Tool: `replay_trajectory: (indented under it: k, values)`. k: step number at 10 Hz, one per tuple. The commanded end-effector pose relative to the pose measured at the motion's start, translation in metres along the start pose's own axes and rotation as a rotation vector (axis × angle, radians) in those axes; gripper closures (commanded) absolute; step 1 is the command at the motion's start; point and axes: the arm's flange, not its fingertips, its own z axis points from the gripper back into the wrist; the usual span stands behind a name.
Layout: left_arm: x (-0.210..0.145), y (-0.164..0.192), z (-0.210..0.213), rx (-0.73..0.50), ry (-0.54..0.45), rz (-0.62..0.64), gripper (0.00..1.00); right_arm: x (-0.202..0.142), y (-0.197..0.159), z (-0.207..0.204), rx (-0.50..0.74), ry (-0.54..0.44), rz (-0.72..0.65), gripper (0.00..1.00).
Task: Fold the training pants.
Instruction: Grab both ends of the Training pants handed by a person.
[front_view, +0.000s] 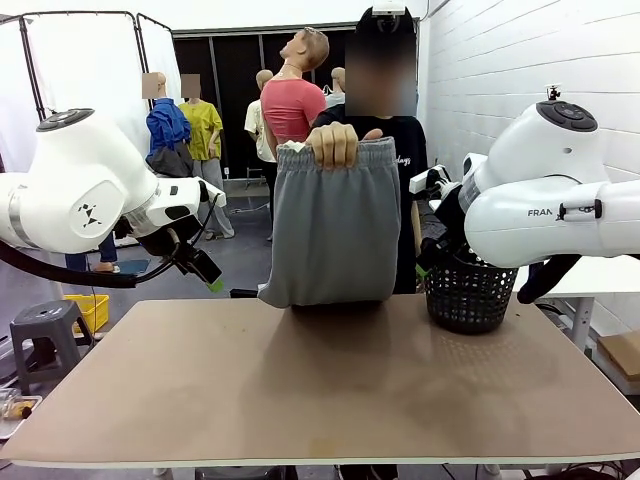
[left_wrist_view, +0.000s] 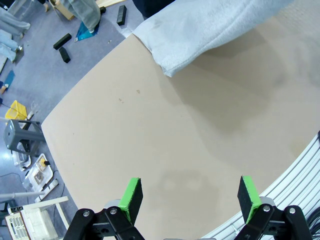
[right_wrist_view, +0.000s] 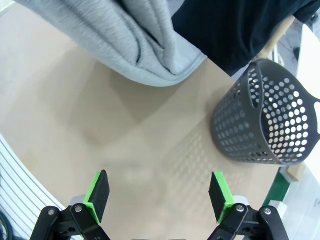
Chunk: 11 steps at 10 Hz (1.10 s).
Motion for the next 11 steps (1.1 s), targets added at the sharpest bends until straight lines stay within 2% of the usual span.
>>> replay_trajectory:
  k: [1, 2, 5, 7, 8, 10, 11]
  values:
    - [0.002, 0.002, 0.002, -0.008, 0.005, -0.081, 0.00, 0.001, -0.008, 0.000, 0.017, -0.018, 0.052, 0.00]
    - [0.002, 0.009, 0.007, -0.015, 0.037, -0.155, 0.00, -0.001, -0.012, 0.000, 0.036, -0.041, 0.120, 0.00]
    - [0.007, 0.025, 0.004, -0.039, 0.083, -0.339, 0.00, 0.000, -0.032, -0.003, 0.087, -0.024, 0.352, 0.00]
    - [0.005, 0.032, 0.004, -0.168, 0.105, -0.598, 0.00, -0.007, -0.040, -0.003, 0.113, 0.007, 0.545, 0.00]
    - [0.008, 0.038, 0.003, -0.194, 0.148, -0.692, 0.00, -0.004, -0.046, -0.007, 0.102, 0.002, 0.617, 0.00]
    - [0.005, 0.044, 0.002, -0.307, 0.206, -0.913, 0.00, -0.005, -0.046, -0.008, 0.079, -0.019, 0.712, 0.00]
    - [0.005, 0.042, 0.005, -0.309, 0.249, -0.966, 0.00, -0.004, -0.043, -0.006, 0.048, -0.005, 0.707, 0.00]
